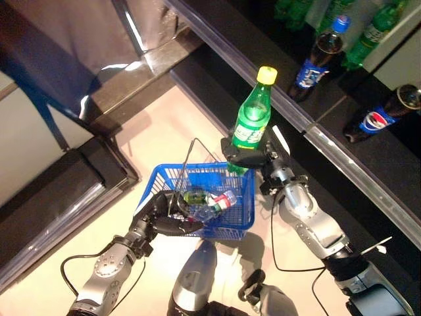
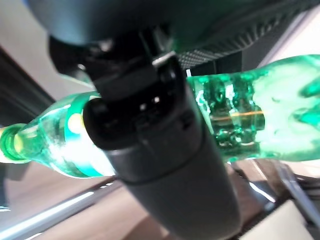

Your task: Pick up the drink and place into the basket.

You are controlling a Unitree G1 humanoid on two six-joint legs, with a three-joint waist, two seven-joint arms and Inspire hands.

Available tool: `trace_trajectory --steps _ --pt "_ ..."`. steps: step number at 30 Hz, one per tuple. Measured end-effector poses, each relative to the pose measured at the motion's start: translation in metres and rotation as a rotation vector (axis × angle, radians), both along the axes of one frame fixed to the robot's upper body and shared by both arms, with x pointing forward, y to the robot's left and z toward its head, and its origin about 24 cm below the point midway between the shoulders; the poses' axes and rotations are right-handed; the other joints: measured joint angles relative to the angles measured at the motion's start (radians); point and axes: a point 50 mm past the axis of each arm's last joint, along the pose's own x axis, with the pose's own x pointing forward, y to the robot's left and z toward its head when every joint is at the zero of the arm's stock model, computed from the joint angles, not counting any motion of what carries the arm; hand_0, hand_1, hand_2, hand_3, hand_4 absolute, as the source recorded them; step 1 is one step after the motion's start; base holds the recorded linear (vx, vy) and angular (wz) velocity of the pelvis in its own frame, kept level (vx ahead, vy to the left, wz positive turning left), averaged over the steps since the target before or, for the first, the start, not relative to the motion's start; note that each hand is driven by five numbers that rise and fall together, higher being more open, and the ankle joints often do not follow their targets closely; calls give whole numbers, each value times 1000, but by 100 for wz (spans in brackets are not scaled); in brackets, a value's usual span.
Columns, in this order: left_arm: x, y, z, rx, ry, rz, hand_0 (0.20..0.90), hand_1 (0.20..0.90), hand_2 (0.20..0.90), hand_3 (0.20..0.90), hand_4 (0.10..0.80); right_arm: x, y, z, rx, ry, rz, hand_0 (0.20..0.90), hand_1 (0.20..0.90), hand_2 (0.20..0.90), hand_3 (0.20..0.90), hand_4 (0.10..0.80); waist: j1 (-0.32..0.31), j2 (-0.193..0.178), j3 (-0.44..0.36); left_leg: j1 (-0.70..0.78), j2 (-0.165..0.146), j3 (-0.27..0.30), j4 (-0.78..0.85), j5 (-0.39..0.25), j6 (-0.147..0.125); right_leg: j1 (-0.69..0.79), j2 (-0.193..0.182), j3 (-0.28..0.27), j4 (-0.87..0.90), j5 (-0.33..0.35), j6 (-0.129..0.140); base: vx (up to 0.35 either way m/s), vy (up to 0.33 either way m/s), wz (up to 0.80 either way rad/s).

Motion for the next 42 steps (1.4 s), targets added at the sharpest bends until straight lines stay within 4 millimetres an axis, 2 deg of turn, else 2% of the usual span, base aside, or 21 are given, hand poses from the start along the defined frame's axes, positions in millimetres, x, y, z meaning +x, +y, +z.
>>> trace_trajectory --steps 2,6,12,20,24,28,32,37,42 --pt "0 -1 2 -2 -7 -13 300 300 300 200 100 0 4 -6 -1 26 3 300 300 300 200 100 5 -1 0 0 -6 -4 0 0 0 3 1 -2 0 -3 3 23 -10 7" --pt "1 2 9 -52 -14 -30 300 300 300 200 100 2 13 -31 -15 127 -4 300 300 300 200 100 12 -1 0 -2 -14 -21 6 0 0 11 -4 -21 7 -10 5 23 -12 13" --pt "1 -7 18 -122 -27 -120 300 300 300 200 100 6 9 -77 -95 303 -70 300 300 300 200 100 35 -3 1 -4 -20 -32 15 -8 -2 5 -20 -25 34 -30 2 9 -4 7" --pt "-1 -16 18 -133 -9 -202 300 300 300 200 100 -2 18 -117 -213 422 -75 300 300 300 200 100 35 -3 1 -6 -21 -33 16 -6 -7 -9 -26 -25 48 -39 1 0 0 0" --pt "-1 -19 17 -123 -4 -219 300 300 300 200 100 2 13 -127 -308 454 -90 300 300 300 200 100 34 -3 1 -8 -22 -32 15 -5 -4 -12 -28 -25 49 -40 2 0 0 0" --pt "-1 -22 17 -116 13 -237 300 300 300 200 100 8 7 -138 -503 489 -76 300 300 300 200 100 40 -3 0 -13 -22 -33 14 -6 -5 -19 -28 -25 50 -44 2 0 0 0" --pt "2 -24 18 -113 26 -258 300 300 300 200 100 10 5 -150 -751 540 28 300 300 300 200 100 59 -3 0 -19 -23 -33 15 -6 -5 -25 -28 -27 49 -47 3 3 -20 -1" --pt "1 -31 20 -107 29 -300 300 300 300 200 100 13 -6 -157 -1027 574 83 300 300 300 200 100 83 -3 0 -20 -25 -35 15 -6 -5 -24 -28 -30 47 -49 3 6 -8 1" --pt "1 -36 24 -102 33 -328 300 300 300 200 100 12 -14 -165 -1097 647 81 300 300 300 200 100 86 -4 0 -20 -28 -49 15 -7 -6 -14 -28 -50 48 -53 2 13 -8 9"
